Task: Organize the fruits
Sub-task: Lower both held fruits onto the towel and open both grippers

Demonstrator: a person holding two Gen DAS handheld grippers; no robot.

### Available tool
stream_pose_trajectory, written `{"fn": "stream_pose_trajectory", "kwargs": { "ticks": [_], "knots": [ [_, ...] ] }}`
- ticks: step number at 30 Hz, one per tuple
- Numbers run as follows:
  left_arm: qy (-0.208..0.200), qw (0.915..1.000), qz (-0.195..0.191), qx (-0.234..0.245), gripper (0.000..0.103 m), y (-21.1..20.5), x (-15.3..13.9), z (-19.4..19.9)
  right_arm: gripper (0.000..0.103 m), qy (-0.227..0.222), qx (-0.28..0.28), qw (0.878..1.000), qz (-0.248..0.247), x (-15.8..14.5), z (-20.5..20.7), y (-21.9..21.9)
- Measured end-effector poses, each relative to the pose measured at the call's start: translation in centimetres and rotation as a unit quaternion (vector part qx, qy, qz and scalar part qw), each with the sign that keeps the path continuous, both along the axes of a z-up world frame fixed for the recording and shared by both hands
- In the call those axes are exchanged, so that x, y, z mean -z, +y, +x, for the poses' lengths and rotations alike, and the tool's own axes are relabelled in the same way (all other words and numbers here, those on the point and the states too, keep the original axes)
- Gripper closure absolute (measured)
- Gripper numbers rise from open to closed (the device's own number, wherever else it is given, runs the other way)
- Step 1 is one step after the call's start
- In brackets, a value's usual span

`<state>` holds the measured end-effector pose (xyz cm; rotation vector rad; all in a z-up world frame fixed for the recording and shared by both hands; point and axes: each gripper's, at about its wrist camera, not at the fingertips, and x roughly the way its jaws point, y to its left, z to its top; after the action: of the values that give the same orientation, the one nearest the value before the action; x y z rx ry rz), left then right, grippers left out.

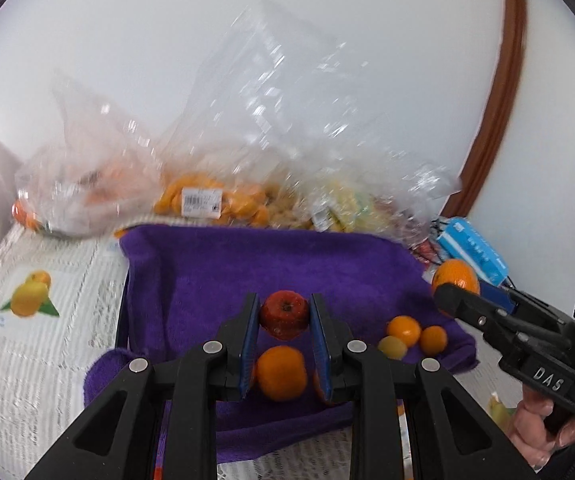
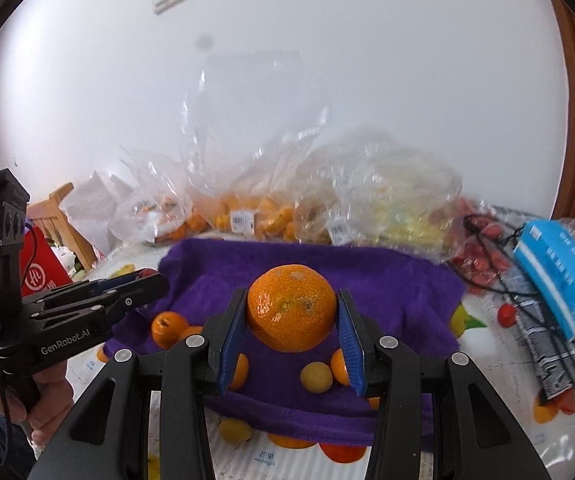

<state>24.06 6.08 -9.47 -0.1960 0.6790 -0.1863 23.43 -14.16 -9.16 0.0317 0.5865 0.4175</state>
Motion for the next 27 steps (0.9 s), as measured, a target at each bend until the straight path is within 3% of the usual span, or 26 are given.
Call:
{"fn": "stream_pose_trajectory", "kwargs": {
  "ticks": [7,17,27],
  "knots": [
    [0.011,0.9998,0.001,-0.015,0.079,1.1,1.4,0.2,0.06,0.038,-0.016,0.999,-0.026,3.7,1.3,1.2],
    [0.026,0.999,-0.01,-0.034,0.079,2.0,2.2,0.7,0.06,0.042,-0.038,0.997,-0.053,5.7,0.7,2.9],
    [0.032,0.9991,-0.014,-0.025,0.079,1.6,2.7,1.1,0.059,0.059,-0.04,0.997,-0.04,6.3,0.8,2.7]
  ]
}}
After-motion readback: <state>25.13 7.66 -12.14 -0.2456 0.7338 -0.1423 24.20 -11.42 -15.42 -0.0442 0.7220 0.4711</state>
